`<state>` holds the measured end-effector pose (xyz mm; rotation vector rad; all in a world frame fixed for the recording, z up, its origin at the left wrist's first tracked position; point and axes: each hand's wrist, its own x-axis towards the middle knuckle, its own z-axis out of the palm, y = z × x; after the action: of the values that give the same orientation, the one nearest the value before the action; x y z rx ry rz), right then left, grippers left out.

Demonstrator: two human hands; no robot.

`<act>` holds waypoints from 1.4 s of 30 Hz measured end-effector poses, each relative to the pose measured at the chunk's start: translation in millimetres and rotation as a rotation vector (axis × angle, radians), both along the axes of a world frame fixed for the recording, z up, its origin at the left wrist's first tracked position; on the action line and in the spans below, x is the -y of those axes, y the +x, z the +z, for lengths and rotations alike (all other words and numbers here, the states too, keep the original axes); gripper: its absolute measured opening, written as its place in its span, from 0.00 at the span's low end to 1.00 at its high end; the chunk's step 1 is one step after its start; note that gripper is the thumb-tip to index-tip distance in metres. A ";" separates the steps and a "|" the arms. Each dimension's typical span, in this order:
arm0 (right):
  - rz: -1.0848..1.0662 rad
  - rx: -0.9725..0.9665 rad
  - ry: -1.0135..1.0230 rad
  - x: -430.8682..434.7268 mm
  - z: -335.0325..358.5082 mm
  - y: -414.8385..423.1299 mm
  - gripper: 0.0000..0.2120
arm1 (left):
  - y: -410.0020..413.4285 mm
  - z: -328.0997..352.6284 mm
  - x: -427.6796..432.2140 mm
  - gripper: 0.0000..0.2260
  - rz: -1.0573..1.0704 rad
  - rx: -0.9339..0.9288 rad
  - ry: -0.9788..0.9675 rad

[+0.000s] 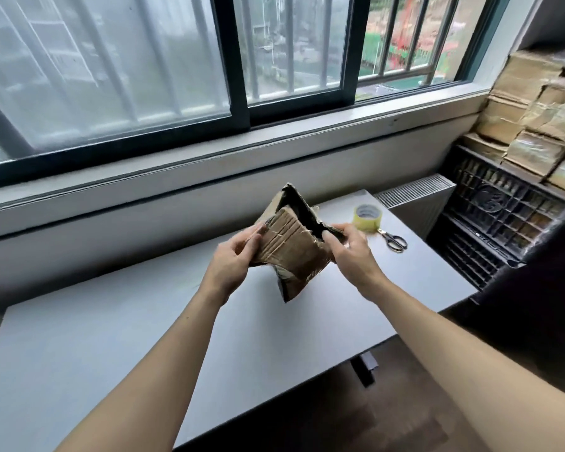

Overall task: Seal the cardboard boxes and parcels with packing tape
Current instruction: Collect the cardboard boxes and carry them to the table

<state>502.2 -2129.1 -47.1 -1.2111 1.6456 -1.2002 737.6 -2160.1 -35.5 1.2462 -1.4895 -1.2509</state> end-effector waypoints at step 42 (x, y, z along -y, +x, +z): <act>0.128 0.327 0.278 237.9 -91.8 -89.4 0.09 | -44.4 -96.3 191.8 0.60 0.479 0.477 0.436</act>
<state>412.8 -2366.9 -138.9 -0.8804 1.4128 -0.9919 693.2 -2351.9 -131.8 2.1627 -1.1361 -1.0160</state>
